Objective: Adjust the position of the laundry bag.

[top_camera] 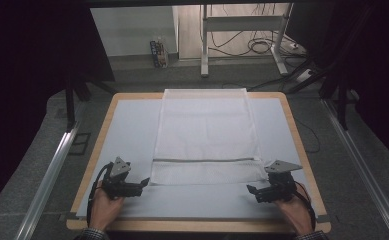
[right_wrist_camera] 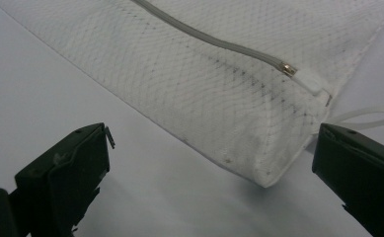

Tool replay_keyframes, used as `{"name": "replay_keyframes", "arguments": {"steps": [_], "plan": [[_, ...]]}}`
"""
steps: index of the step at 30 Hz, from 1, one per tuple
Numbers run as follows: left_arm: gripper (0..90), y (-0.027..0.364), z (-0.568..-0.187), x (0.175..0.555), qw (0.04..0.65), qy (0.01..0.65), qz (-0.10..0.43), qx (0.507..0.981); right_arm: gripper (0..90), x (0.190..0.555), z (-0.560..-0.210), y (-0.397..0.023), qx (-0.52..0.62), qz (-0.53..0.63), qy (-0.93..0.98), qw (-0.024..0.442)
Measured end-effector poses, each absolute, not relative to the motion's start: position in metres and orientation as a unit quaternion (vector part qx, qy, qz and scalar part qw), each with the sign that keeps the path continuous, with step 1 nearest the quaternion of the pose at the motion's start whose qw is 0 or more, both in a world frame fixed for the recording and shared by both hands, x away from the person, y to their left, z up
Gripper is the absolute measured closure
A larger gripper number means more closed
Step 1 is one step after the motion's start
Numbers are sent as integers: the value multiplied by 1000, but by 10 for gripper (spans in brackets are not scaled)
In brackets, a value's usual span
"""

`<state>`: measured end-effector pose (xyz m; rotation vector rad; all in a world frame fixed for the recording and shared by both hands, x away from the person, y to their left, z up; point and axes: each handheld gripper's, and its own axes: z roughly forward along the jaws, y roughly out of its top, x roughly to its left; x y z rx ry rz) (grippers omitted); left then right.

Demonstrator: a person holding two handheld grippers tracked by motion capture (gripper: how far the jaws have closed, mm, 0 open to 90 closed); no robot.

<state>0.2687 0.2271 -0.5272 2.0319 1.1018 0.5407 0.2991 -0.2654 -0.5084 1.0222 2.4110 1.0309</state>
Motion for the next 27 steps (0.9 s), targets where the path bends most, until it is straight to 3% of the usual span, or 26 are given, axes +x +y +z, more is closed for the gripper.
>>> {"name": "replay_keyframes", "arguments": {"steps": [7,27], "plan": [[85,232,-529,272,391,446,198,780,10,301,-509,-266,359,372,842,154],[58,226,-529,275,365,449,183,795,18,304,-509,-266,359,352,850,156]]}}
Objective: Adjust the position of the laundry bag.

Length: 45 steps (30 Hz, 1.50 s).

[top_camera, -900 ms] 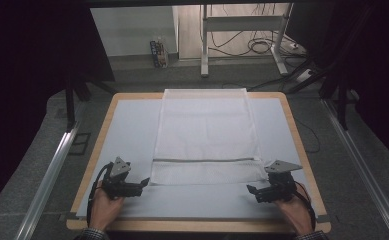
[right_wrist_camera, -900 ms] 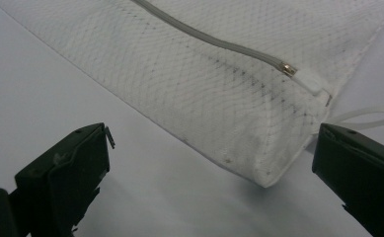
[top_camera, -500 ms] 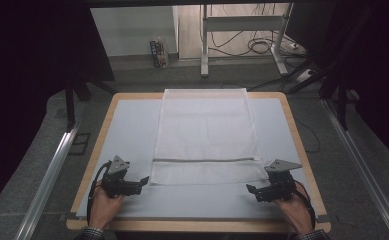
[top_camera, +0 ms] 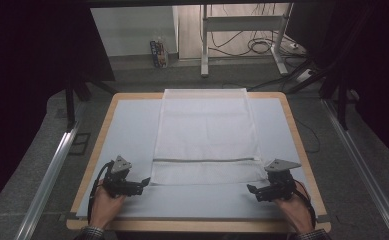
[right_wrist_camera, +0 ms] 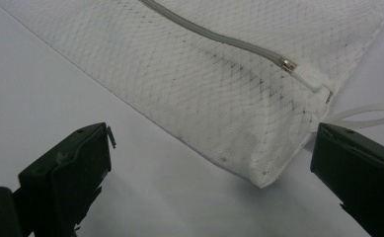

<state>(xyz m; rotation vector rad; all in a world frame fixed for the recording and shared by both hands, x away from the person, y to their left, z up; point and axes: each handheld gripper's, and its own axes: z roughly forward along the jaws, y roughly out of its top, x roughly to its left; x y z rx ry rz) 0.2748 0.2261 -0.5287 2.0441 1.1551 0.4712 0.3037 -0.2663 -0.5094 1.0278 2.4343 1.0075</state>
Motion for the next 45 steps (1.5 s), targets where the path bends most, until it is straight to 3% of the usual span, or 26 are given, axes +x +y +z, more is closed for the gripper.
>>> {"name": "replay_keyframes", "arguments": {"steps": [23,30,40,45], "plan": [[37,218,-525,285,365,452,171,796,5,310,-511,-262,368,346,843,186],[80,211,-526,295,360,450,180,797,9,316,-509,-261,385,346,834,191],[165,204,-529,305,355,444,176,804,202,329,-498,-272,423,337,819,191],[270,201,-529,311,351,450,185,800,375,338,-498,-273,428,327,817,207]]}}
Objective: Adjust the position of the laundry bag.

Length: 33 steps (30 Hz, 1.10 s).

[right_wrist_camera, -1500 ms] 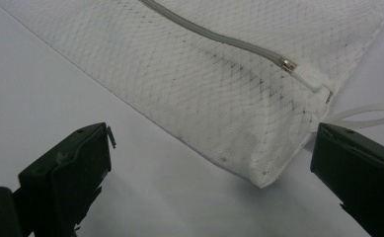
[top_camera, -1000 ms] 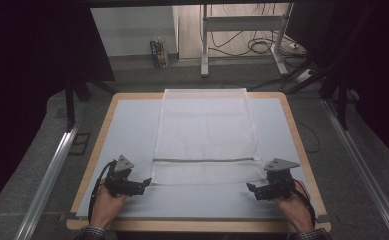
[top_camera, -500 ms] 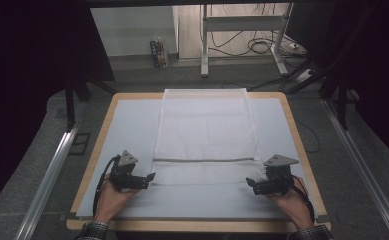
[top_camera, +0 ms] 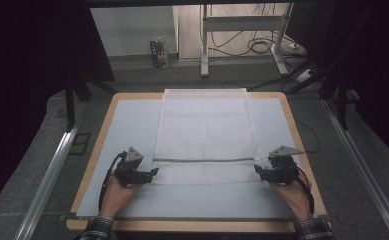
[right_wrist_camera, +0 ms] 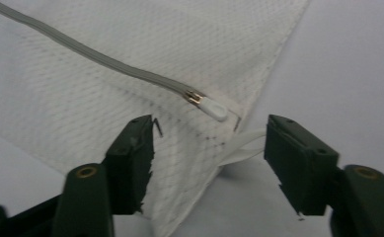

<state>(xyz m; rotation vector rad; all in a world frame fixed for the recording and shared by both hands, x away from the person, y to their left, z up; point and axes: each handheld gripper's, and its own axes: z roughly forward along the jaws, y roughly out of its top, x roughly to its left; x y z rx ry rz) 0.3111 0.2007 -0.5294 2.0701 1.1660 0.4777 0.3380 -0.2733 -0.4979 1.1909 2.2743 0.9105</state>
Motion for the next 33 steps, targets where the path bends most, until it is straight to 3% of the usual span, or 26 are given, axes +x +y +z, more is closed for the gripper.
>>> {"name": "replay_keyframes", "arguments": {"steps": [7,16,19,23,27,33], "plan": [[414,193,-532,324,333,464,199,796,528,349,-503,-270,416,298,830,221],[447,186,-538,326,311,460,176,813,588,353,-511,-269,428,272,841,190],[581,185,-537,325,316,460,157,815,668,354,-512,-270,435,281,838,174],[652,184,-536,325,315,475,153,807,782,352,-511,-267,428,278,843,172],[833,192,-538,327,338,474,136,802,861,351,-511,-267,416,277,848,179],[890,196,-538,328,348,476,129,797,877,350,-509,-266,404,277,851,187]]}}
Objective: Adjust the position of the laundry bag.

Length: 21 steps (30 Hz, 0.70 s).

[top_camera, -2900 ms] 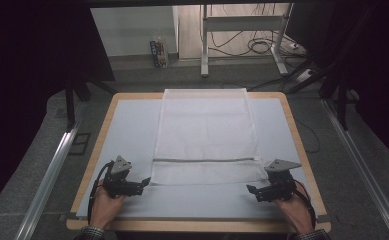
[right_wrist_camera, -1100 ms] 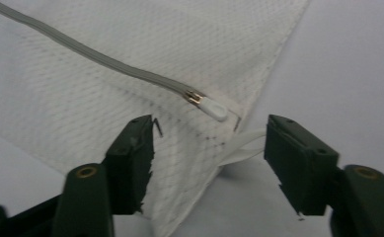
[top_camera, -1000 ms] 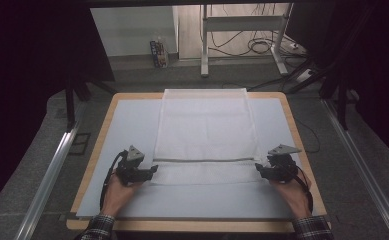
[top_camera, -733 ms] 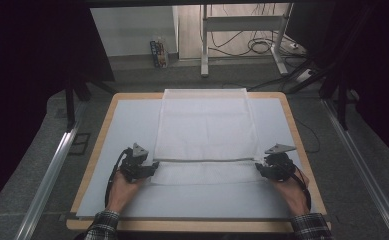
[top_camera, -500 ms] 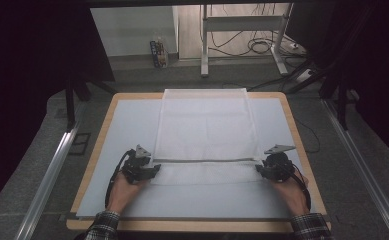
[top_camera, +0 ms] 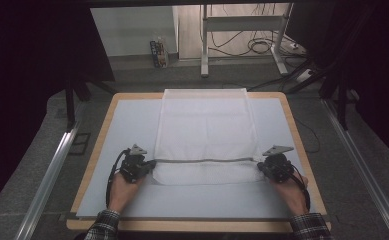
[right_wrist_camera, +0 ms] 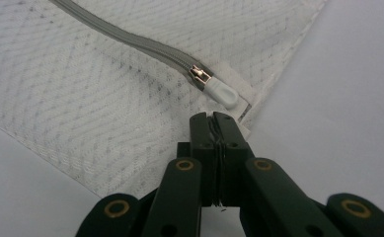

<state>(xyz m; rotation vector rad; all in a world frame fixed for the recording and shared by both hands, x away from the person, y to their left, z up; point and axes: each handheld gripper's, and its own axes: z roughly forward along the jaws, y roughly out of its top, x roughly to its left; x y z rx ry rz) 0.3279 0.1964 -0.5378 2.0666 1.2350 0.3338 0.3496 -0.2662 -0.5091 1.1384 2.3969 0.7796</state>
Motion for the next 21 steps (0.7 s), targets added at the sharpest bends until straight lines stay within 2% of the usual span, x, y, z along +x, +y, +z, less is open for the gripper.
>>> {"name": "replay_keyframes", "arguments": {"steps": [21], "plan": [[891,205,-529,315,351,455,115,811,877,331,-498,-267,364,296,861,197]]}}
